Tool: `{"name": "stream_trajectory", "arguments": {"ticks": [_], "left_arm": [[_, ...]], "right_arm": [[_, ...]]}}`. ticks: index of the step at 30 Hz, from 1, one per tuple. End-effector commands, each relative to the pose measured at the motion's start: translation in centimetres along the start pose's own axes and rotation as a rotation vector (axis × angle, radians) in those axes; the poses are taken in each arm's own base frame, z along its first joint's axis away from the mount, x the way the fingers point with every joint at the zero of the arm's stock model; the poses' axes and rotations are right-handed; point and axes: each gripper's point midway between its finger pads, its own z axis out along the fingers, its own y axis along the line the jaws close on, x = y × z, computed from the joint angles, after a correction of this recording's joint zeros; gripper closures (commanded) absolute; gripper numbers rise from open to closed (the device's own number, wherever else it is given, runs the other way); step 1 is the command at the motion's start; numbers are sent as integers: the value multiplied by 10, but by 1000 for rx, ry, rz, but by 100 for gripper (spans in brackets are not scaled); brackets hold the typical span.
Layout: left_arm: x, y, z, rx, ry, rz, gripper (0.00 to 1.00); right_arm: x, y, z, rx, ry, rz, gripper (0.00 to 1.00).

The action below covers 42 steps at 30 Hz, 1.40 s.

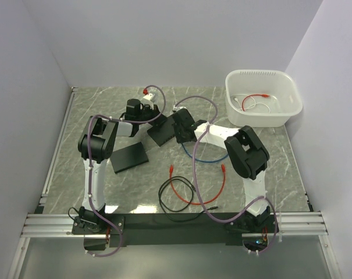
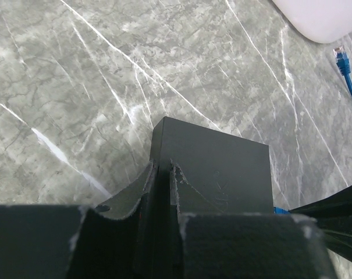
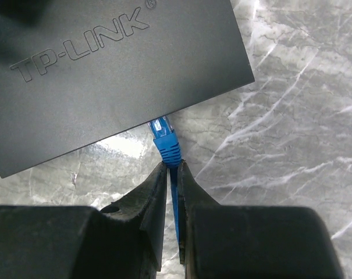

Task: Insert the plug into the switch port

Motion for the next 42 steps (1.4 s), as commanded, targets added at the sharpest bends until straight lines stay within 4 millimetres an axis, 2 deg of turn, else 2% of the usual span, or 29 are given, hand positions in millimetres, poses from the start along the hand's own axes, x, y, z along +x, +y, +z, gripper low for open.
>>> {"name": "stream_trajectory", "arguments": {"ticks": [1,4,6,15,16,18,21,22,24,25,26,27,28,30,32,33,34,36,37,42], "left_arm": [[122,-72,-16,226,383,-273,99],[122,-73,-16,223,385,-270,99],[121,-73,-15,224,384,-267,99],[122,-73,-15,224,388,-269,99],[122,-74,-15,226,387,-267,99],[122,-75,-15,232,388,-270,99],[122,-74,-16,238,387,-278,97],[122,-74,-15,239,387,-281,96],[122,-74,-16,237,387,-283,96],[122,-73,-15,233,388,-282,96],[122,-73,-15,233,387,-282,95],[121,-73,-15,233,386,-283,95],[121,-73,-15,233,387,-284,94],[121,-74,-15,237,389,-292,92],[122,-73,-15,235,391,-296,89],[121,-73,-14,234,391,-301,88],[121,-72,-14,231,390,-303,87],[118,-70,-15,222,383,-315,84],[116,-66,-15,205,378,-321,83],[111,-54,-15,148,361,-360,80]], "right_arm": [[-178,55,-40,-250,-589,117,96],[-185,60,-42,-274,-606,117,95],[-185,61,-36,-272,-596,108,95],[-218,71,-33,-273,-627,84,94],[-215,70,-27,-268,-615,80,95],[-212,70,-25,-264,-608,76,91],[-203,65,-21,-248,-597,68,76],[-203,62,-24,-238,-601,69,66],[-191,57,-19,-217,-580,62,59],[-192,54,-23,-207,-590,62,53],[-189,51,-24,-199,-590,63,50],[-180,46,-20,-188,-573,65,48],[-181,44,-26,-186,-585,65,43],[-170,36,-24,-167,-570,69,39],[-171,33,-34,-168,-584,78,35],[-164,32,-33,-165,-574,76,33],[-168,29,-42,-165,-591,79,31],[-162,25,-45,-160,-586,82,30],[-167,24,-54,-166,-605,87,29],[-168,21,-64,-179,-612,99,26]]}}
